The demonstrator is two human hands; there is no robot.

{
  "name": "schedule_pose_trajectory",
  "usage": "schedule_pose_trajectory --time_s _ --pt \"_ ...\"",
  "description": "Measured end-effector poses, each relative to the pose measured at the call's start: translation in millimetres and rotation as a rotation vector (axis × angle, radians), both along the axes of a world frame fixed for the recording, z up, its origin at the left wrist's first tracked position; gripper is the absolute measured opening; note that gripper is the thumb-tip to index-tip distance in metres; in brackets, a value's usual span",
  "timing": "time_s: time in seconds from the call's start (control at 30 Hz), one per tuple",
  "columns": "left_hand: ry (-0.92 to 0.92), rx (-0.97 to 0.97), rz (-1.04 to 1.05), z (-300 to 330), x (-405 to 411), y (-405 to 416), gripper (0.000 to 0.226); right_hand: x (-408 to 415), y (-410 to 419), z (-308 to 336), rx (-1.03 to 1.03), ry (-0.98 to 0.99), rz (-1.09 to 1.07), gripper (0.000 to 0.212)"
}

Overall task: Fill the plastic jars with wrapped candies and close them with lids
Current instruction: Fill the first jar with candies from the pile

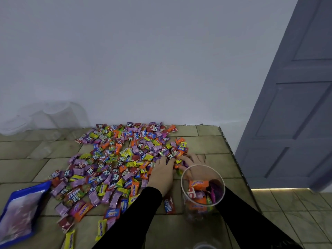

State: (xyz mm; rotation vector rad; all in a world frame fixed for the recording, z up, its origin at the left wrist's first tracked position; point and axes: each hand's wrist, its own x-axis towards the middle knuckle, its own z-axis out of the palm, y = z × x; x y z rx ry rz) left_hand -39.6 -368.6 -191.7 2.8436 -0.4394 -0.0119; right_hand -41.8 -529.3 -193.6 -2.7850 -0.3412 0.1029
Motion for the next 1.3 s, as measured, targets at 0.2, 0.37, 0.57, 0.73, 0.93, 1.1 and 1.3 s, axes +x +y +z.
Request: schedule_pose_trajectory --time_s 0.2,0.37,0.57,0.73,0.93,1.1,1.3 --pt "0.003 -0.042 0.024 -0.9 10.4 -3.0 0.029 23.9 6.2 -8.5 0.045 -0.032 -0.069 0.034" --pt "0.027 -0.079 0.052 3.9 15.7 -3.1 0.025 37.5 3.0 -10.0 0.075 0.047 -0.045 0.032" --pt "0.151 -0.236 0.027 13.4 16.2 7.5 0.023 32.0 0.6 2.2 0.373 0.073 -0.064 0.018" --pt "0.096 -0.370 0.094 29.1 15.0 10.3 0.021 19.5 0.5 22.3 0.529 -0.018 -0.064 0.021" --pt "-0.044 -0.579 0.151 58.2 7.1 6.6 0.018 18.4 -0.5 57.7 0.602 -0.068 -0.048 0.022" --pt "-0.145 -0.747 0.180 84.1 -3.5 3.1 0.018 10.1 1.6 88.3 0.672 -0.151 -0.051 0.021" --pt "-0.255 -0.942 0.186 118.0 -18.4 -3.6 0.014 -7.6 4.9 125.6 0.758 -0.244 -0.039 0.021"
